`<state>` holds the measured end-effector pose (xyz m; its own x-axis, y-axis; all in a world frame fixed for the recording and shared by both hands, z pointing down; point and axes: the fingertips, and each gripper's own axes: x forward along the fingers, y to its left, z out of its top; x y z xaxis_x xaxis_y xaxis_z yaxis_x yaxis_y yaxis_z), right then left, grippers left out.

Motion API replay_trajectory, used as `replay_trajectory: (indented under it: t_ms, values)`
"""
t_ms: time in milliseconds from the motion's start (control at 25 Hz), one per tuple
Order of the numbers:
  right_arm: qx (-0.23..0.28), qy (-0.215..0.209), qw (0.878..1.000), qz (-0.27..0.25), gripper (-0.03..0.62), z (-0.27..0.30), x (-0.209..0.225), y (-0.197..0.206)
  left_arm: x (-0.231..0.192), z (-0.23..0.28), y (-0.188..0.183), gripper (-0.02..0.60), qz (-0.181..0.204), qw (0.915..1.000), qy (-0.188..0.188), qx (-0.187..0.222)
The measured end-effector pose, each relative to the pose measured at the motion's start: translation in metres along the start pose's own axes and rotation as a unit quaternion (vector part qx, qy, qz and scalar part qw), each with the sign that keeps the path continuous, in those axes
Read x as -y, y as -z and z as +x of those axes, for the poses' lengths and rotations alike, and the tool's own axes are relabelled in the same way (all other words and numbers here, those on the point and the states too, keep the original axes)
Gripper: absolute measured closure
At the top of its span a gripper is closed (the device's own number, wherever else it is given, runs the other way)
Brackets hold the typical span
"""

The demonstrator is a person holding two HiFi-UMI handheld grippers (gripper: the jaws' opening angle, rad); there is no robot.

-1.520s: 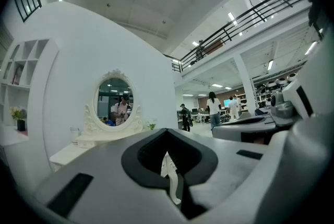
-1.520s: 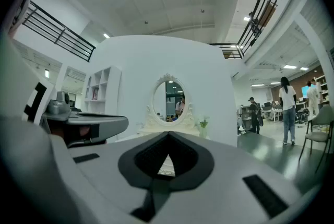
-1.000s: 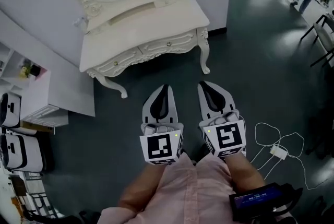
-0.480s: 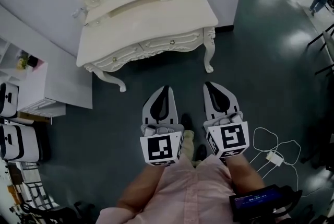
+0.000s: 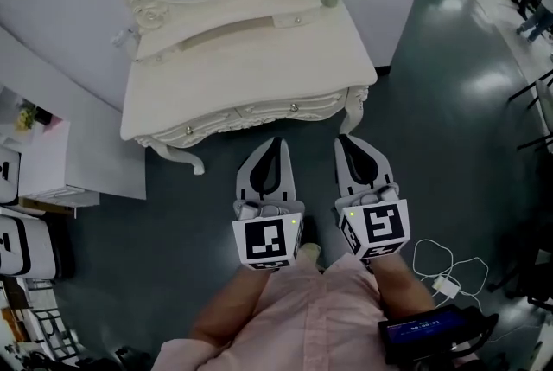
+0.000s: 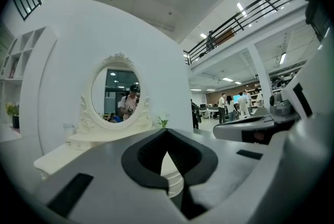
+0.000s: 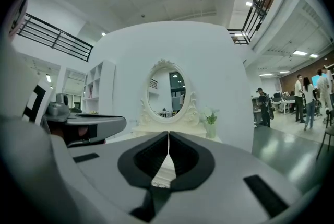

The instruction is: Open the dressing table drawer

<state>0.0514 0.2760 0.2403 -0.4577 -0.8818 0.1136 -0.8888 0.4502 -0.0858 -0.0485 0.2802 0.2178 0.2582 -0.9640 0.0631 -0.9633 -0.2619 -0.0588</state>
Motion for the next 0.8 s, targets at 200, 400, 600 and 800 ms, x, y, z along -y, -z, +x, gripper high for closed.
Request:
replay_trajectory:
  t_ms: [200, 400, 600, 800]
  values:
    - [0.01, 0.009, 1.0, -0.008, 0.576, 0.053, 0.011, -0.017, -0.029, 0.048, -0.008, 0.574, 0.007, 0.9999, 0.008, 0.005]
    - [0.009, 0.023, 1.0, -0.004, 0.576, 0.081, 0.022, -0.02, -0.041, 0.077, -0.003, 0.574, 0.005, 0.9998, 0.02, -0.002]
    - [0.002, 0.035, 0.999, -0.001, 0.576, 0.092, 0.034, -0.019, -0.041, 0.092, 0.009, 0.574, -0.002, 0.9994, 0.03, -0.018]
    - [-0.004, 0.04, 0.999, 0.007, 0.576, 0.12, 0.063, -0.011, -0.039, 0.131, 0.024, 0.574, -0.003, 0.999, 0.033, -0.031]
